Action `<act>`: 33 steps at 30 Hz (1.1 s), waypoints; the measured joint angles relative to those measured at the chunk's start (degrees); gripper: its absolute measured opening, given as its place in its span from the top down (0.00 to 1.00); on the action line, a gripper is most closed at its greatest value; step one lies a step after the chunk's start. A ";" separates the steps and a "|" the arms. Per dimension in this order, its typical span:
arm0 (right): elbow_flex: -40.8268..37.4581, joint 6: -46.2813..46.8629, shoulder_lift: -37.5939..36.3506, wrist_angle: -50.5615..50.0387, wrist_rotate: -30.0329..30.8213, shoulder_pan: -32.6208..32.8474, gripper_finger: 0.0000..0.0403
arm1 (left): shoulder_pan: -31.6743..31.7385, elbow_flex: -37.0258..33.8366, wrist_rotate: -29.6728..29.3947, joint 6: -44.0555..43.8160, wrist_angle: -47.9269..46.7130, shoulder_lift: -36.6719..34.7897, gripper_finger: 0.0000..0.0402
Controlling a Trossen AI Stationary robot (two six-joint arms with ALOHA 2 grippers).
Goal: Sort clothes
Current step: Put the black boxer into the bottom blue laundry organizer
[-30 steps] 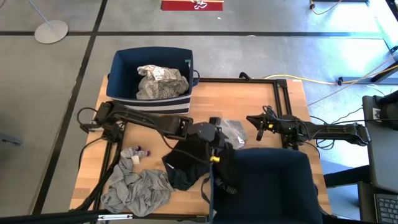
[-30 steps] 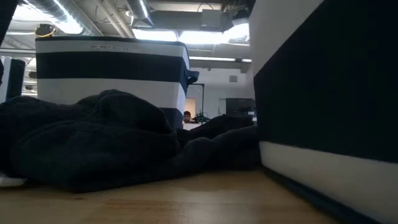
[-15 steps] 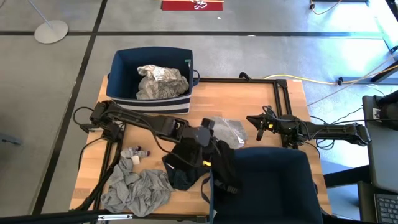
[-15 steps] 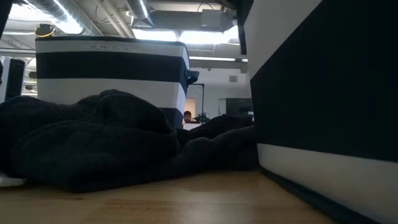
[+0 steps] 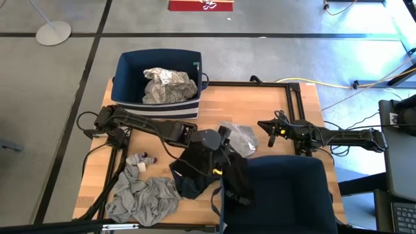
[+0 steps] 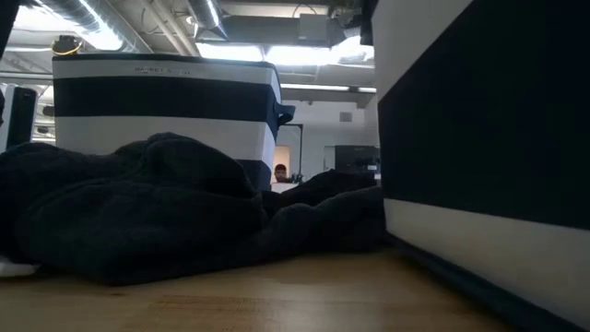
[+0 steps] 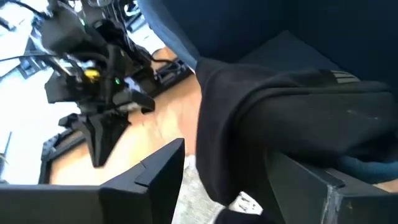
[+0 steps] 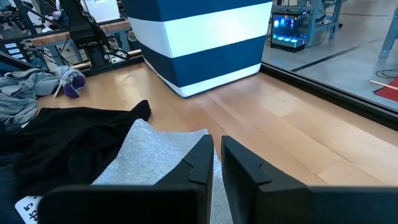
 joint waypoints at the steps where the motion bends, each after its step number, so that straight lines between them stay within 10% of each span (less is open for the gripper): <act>1: 0.00 0.00 0.00 -0.02 0.00 -0.01 0.91 | 0.01 0.00 0.02 0.35 0.39 0.00 0.48; 15: 0.00 0.00 0.00 -0.05 0.00 0.00 0.91 | 0.31 0.00 -0.39 1.68 5.17 0.00 0.98; 33: 0.00 -0.02 0.00 -0.07 0.00 0.00 0.91 | -3.35 0.00 -1.55 -4.03 7.39 -0.39 0.99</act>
